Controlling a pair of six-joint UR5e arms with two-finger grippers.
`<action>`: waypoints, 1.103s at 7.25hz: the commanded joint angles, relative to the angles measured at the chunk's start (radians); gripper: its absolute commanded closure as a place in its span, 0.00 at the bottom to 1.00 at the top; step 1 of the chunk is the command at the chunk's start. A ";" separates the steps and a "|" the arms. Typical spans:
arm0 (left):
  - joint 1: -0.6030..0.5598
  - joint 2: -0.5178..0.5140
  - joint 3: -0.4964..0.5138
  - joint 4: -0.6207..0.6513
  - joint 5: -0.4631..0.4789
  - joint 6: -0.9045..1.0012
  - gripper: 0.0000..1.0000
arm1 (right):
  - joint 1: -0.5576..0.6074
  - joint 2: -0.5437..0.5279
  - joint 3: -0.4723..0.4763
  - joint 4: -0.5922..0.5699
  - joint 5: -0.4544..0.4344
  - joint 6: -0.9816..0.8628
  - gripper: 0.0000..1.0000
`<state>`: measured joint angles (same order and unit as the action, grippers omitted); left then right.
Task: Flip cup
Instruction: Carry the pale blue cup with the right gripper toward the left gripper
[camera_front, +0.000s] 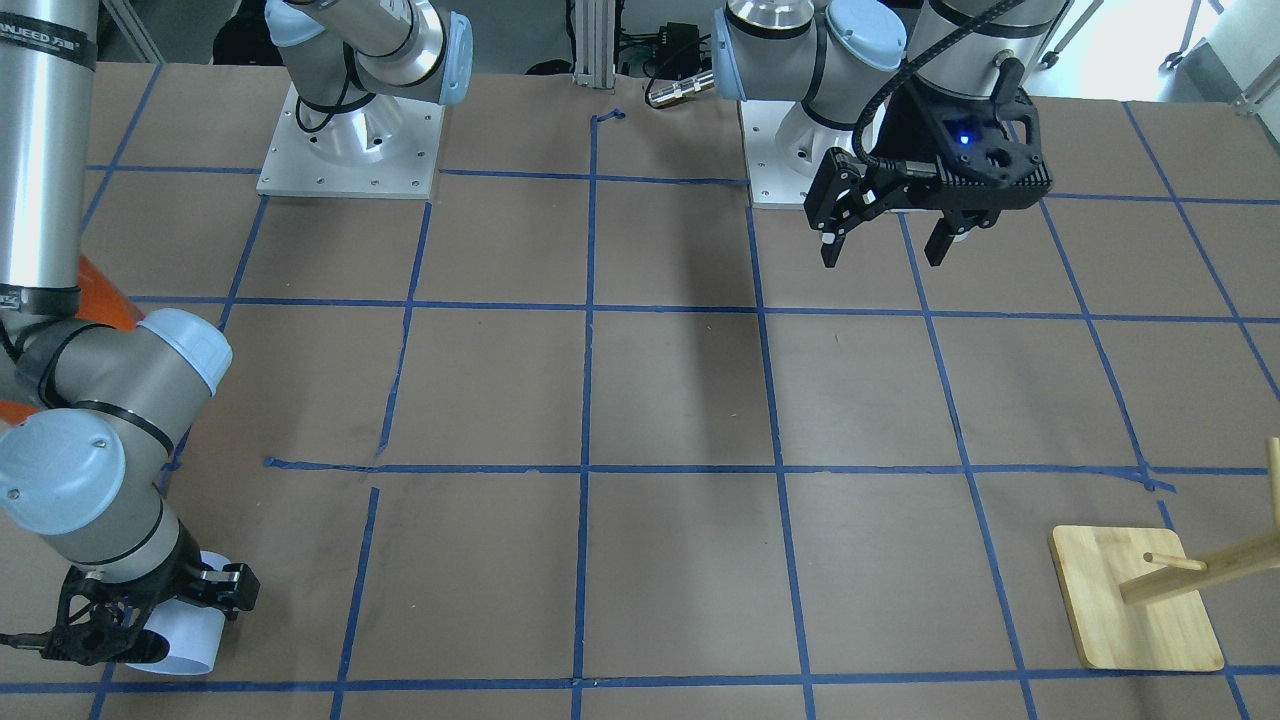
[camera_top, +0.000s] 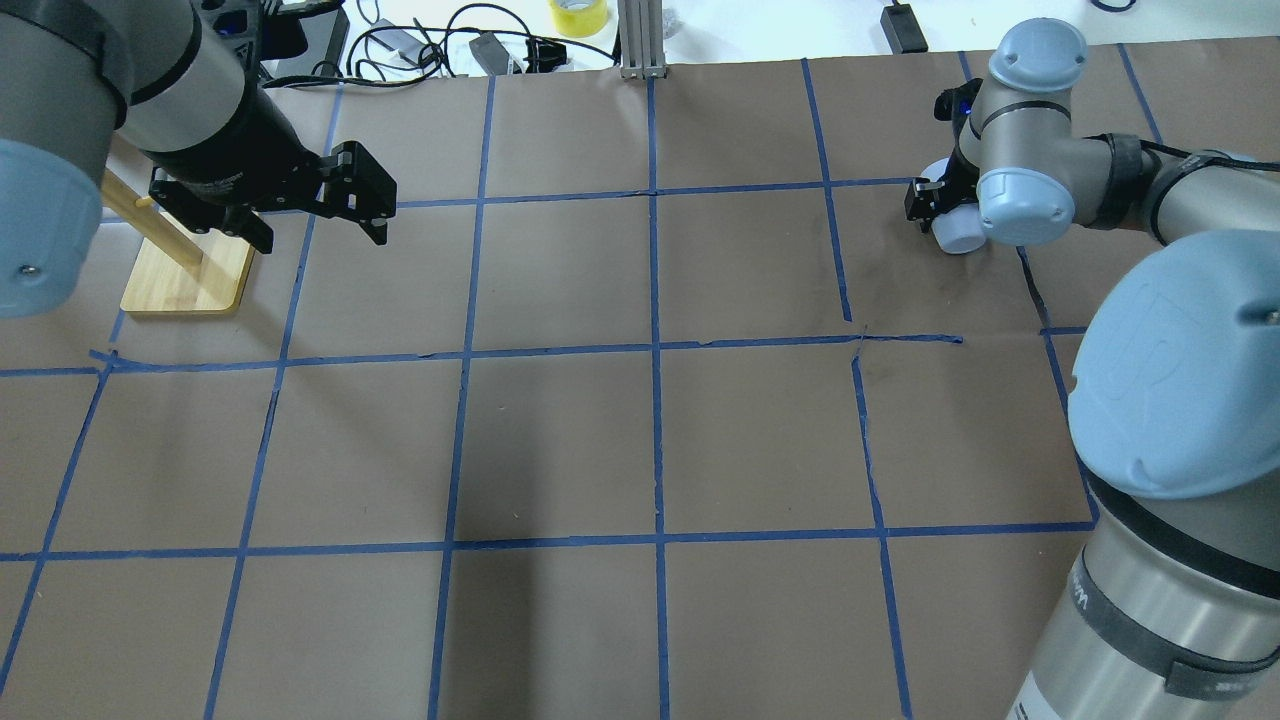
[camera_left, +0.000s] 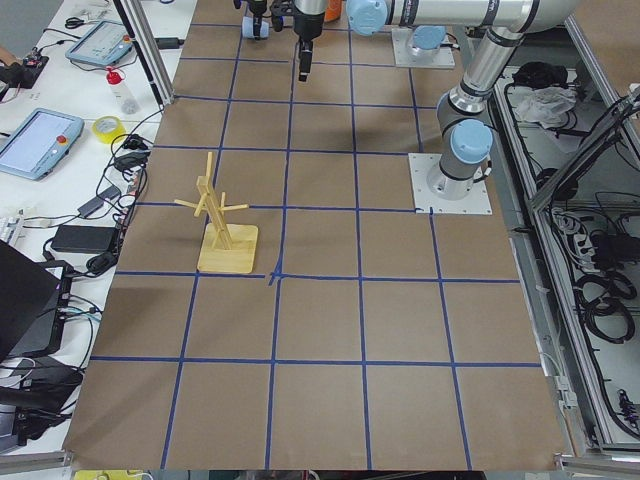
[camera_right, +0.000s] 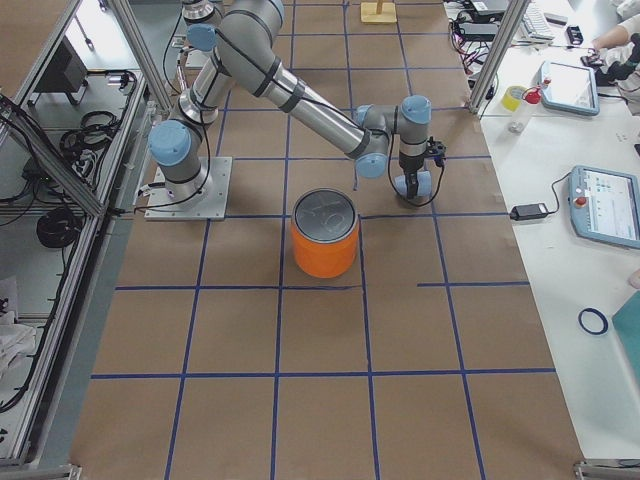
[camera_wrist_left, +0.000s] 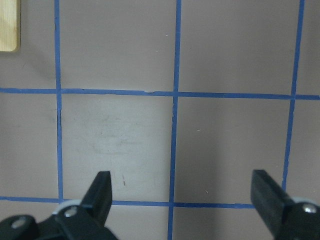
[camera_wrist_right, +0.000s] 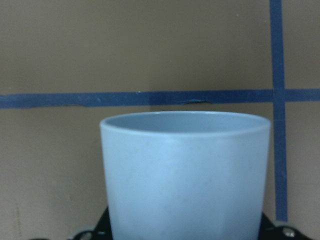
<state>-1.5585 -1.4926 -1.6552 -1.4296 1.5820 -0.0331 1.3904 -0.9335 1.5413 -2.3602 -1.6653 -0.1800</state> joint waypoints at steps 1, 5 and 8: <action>0.000 0.000 0.000 0.000 0.001 0.001 0.00 | 0.068 -0.046 -0.052 0.086 0.002 -0.016 0.84; 0.000 0.000 0.000 0.000 0.001 0.001 0.00 | 0.416 -0.097 -0.061 0.043 0.002 -0.032 0.88; 0.000 0.000 0.000 0.000 0.001 0.001 0.00 | 0.557 -0.052 -0.052 0.022 0.007 -0.399 0.90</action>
<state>-1.5585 -1.4929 -1.6551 -1.4297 1.5827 -0.0329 1.8876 -1.0113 1.4879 -2.3275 -1.6606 -0.3821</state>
